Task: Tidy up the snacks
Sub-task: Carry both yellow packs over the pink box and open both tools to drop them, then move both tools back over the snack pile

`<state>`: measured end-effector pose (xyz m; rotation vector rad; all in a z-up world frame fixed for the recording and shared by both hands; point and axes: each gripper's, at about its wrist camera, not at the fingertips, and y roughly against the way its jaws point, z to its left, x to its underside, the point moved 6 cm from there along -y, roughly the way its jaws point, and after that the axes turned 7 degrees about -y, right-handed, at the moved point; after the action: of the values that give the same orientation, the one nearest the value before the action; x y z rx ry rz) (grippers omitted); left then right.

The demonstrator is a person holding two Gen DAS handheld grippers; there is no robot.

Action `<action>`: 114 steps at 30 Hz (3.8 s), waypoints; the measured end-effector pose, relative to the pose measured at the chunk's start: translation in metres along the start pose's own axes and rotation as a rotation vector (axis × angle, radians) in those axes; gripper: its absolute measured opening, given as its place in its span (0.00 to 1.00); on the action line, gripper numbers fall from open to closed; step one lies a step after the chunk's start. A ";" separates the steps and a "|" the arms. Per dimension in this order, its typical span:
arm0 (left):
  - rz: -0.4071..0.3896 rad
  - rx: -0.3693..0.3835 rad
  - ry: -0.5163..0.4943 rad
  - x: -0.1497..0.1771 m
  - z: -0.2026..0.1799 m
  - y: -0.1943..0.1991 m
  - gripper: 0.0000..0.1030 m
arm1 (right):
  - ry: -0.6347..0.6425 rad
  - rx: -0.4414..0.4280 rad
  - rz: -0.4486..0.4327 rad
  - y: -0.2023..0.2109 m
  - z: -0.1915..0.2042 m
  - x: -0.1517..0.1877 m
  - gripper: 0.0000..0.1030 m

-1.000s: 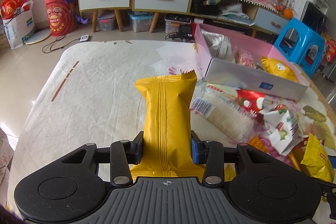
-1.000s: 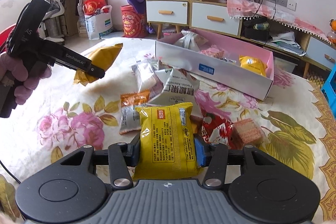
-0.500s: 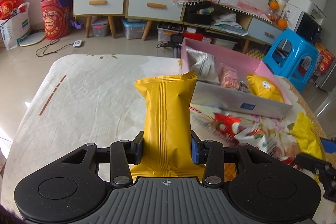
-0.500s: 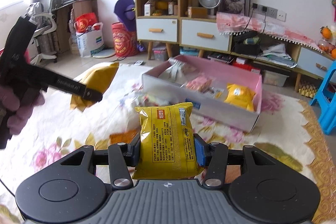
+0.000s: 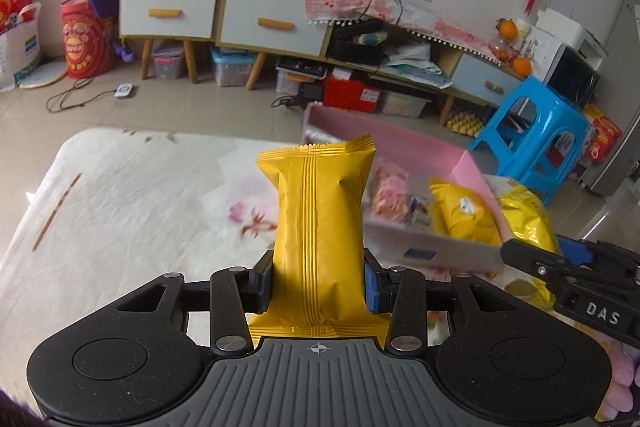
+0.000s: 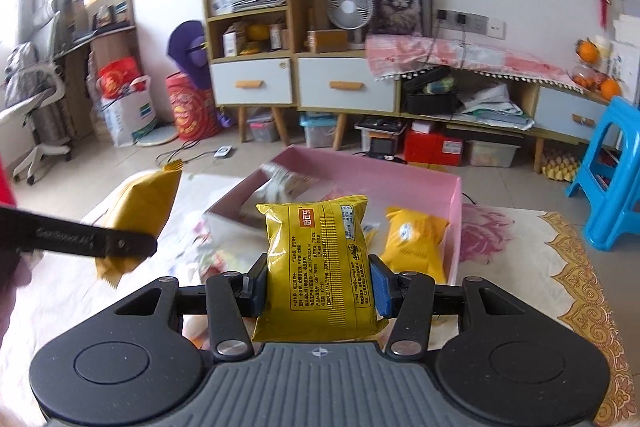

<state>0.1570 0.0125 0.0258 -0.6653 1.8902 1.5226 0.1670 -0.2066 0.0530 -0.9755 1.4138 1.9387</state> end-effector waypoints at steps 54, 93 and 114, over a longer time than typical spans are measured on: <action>-0.037 -0.044 -0.204 -0.063 -0.050 -0.083 0.68 | -0.308 0.022 -0.019 -0.034 -0.070 -0.031 0.73; 0.109 -0.047 -0.190 0.096 -0.028 0.003 0.96 | 0.105 0.024 0.104 0.032 -0.013 0.061 0.93; 0.130 -0.160 -0.119 0.103 -0.044 -0.025 0.96 | 0.187 -0.031 0.221 0.032 0.000 0.113 0.93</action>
<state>0.0976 -0.0368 -0.0599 -0.5178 1.7653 1.7699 0.0761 -0.2143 -0.0204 -1.0777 1.6618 2.0761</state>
